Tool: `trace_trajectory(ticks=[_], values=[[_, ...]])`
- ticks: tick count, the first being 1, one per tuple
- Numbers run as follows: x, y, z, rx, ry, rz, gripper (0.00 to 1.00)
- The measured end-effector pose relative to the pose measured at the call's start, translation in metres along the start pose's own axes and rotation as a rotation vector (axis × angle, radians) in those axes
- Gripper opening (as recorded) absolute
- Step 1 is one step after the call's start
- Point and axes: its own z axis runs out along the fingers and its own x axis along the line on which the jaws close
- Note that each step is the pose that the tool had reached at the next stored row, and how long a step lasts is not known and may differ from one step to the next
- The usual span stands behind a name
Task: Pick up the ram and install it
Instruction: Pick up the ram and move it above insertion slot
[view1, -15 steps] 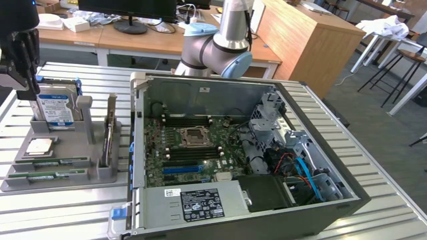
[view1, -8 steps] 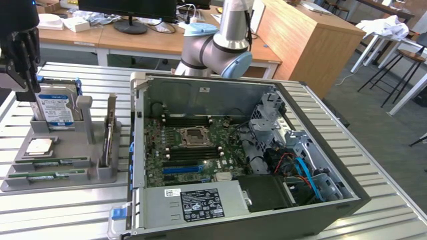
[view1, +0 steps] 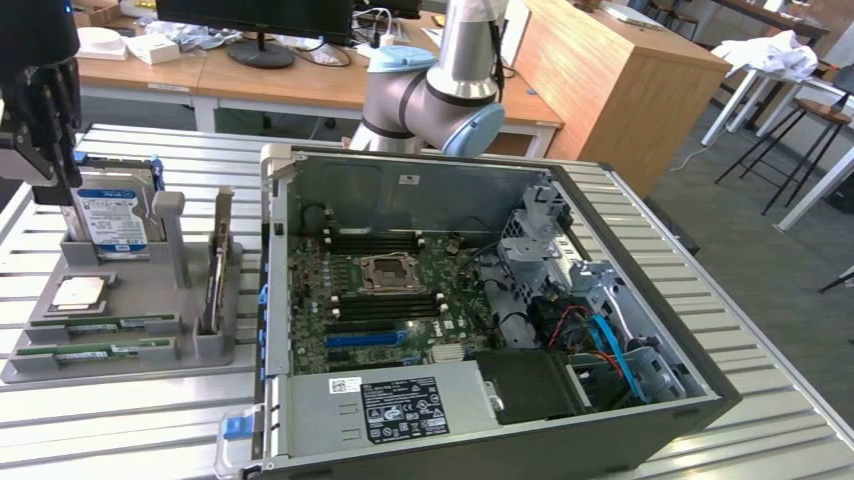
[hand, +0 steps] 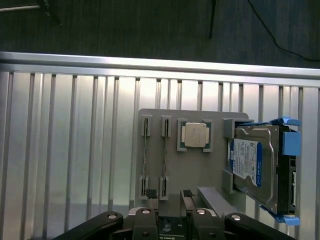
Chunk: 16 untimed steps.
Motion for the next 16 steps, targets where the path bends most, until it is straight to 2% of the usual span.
trace_trajectory(ticks=[16], values=[[0.000,-0.0006,0.0151,0.0001,0.0000,0.000,0.31]])
